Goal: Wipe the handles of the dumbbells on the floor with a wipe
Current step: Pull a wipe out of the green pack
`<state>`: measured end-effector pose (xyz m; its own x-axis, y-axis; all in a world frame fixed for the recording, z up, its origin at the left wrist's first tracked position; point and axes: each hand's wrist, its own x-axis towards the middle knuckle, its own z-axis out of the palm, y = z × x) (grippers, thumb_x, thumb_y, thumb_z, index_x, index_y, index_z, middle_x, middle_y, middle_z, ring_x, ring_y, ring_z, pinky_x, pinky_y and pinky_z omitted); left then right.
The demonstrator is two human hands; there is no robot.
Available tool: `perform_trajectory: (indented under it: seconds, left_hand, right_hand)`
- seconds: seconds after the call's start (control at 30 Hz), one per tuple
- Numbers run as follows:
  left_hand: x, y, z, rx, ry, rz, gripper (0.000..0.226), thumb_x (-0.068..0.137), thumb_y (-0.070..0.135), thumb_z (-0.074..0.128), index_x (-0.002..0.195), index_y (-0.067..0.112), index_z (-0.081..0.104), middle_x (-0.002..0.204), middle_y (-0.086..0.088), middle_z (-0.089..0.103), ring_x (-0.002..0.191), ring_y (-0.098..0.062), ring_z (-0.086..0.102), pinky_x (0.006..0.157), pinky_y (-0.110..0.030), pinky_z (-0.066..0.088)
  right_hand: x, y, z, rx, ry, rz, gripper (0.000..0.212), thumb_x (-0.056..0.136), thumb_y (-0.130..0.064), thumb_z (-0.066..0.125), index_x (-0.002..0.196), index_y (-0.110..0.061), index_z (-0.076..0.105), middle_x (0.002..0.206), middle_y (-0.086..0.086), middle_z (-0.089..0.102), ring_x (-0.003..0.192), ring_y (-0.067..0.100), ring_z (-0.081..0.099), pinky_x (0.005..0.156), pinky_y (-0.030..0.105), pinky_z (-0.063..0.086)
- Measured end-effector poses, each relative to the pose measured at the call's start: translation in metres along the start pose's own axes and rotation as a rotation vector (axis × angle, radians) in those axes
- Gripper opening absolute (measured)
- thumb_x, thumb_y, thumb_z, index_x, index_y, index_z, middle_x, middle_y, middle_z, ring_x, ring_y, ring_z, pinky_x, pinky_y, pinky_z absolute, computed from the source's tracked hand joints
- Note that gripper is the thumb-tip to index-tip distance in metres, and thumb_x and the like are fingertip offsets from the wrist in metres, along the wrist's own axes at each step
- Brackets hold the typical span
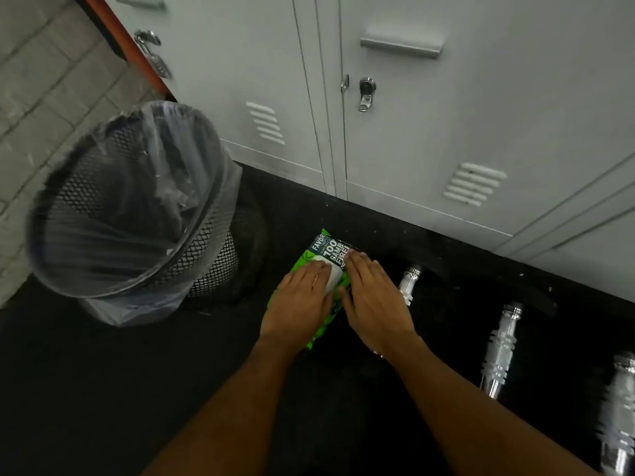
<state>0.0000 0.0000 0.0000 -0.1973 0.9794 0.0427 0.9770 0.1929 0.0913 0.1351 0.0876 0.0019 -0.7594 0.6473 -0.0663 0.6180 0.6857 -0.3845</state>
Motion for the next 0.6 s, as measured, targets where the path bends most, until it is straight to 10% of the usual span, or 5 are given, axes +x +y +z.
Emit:
perform_trajectory:
  seconds: [0.2, 0.33, 0.6]
  left_hand:
    - [0.004, 0.007, 0.002, -0.057, 0.055, -0.013, 0.04, 0.075, 0.021, 0.079, 0.109, 0.005, 0.067, 0.106, -0.011, 0.068, 0.096, -0.025, 0.066, 0.082, -0.035, 0.055]
    - [0.008, 0.004, -0.007, -0.041, 0.093, 0.043, 0.029, 0.087, 0.021, 0.058, 0.106, 0.002, 0.067, 0.101, -0.01, 0.068, 0.093, -0.024, 0.064, 0.082, -0.034, 0.055]
    - [0.021, -0.036, -0.03, -0.146, -0.057, -0.203, 0.055, 0.092, 0.009, 0.055, 0.144, 0.01, 0.039, 0.127, -0.011, 0.054, 0.108, -0.025, 0.057, 0.087, -0.037, 0.053]
  right_hand:
    - [0.0, 0.001, 0.006, -0.056, -0.004, -0.047, 0.055, 0.099, -0.032, 0.039, 0.145, -0.003, 0.031, 0.15, 0.016, 0.037, 0.141, 0.027, 0.032, 0.115, 0.034, 0.01]
    - [0.0, -0.001, 0.008, -0.095, 0.006, -0.031, 0.054, 0.098, -0.033, 0.044, 0.142, -0.002, 0.038, 0.145, 0.017, 0.043, 0.138, 0.028, 0.036, 0.114, 0.036, 0.015]
    - [0.009, -0.015, 0.004, -0.094, 0.054, -0.015, 0.046, 0.082, -0.026, 0.064, 0.125, -0.012, 0.055, 0.123, 0.01, 0.056, 0.114, 0.027, 0.051, 0.096, 0.04, 0.045]
